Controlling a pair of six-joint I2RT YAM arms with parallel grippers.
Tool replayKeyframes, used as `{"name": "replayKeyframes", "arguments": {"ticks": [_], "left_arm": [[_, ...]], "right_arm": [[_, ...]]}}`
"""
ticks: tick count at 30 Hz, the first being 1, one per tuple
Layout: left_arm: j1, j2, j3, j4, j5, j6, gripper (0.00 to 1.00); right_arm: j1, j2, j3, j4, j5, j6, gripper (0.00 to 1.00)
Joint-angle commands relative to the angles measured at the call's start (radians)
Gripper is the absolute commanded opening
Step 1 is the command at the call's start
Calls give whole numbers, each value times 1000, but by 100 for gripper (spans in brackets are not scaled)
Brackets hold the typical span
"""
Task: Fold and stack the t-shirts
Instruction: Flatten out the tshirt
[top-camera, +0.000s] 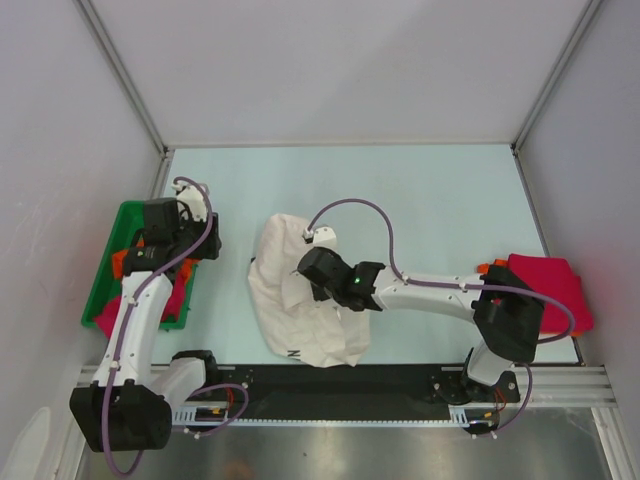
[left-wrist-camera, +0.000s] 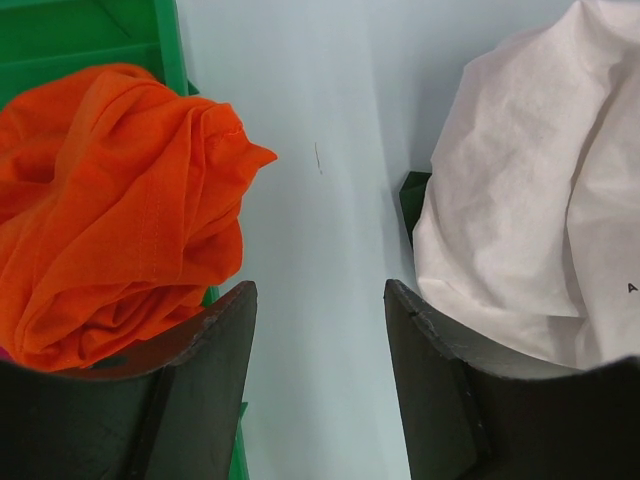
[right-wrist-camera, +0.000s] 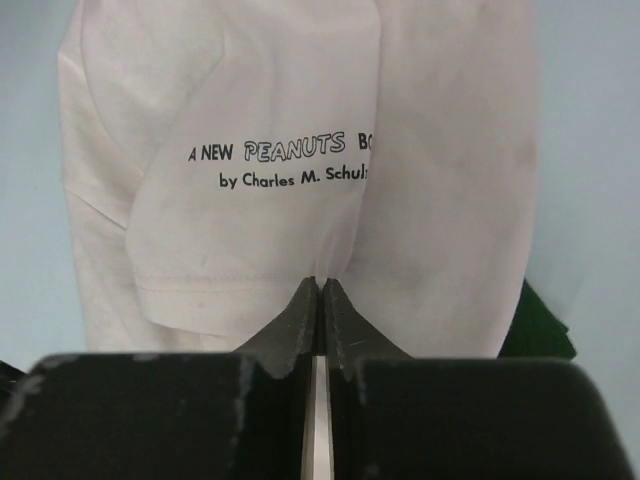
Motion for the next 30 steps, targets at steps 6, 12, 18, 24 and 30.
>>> {"name": "replayKeyframes", "arguments": {"ticks": [6,12,18,24,30], "left_arm": [[-3,1,39,10,24,14,59],[-3,87,108,16,42,-1,55],[-28,136,127,58,42,-16,54],[-104,280,202,96,16,-47,59],[-155,444,294,99,21,-72,59]], "right_arm": [[-67,-134,221,-157,180,-85,0],[-224,-265,410,-336,281,-232,0],[-374,-338,470,-414,335,-301,0],[-393,-373,452,-428,310,-297,0],[-399,-414,455,-462,397,-309,0]]}}
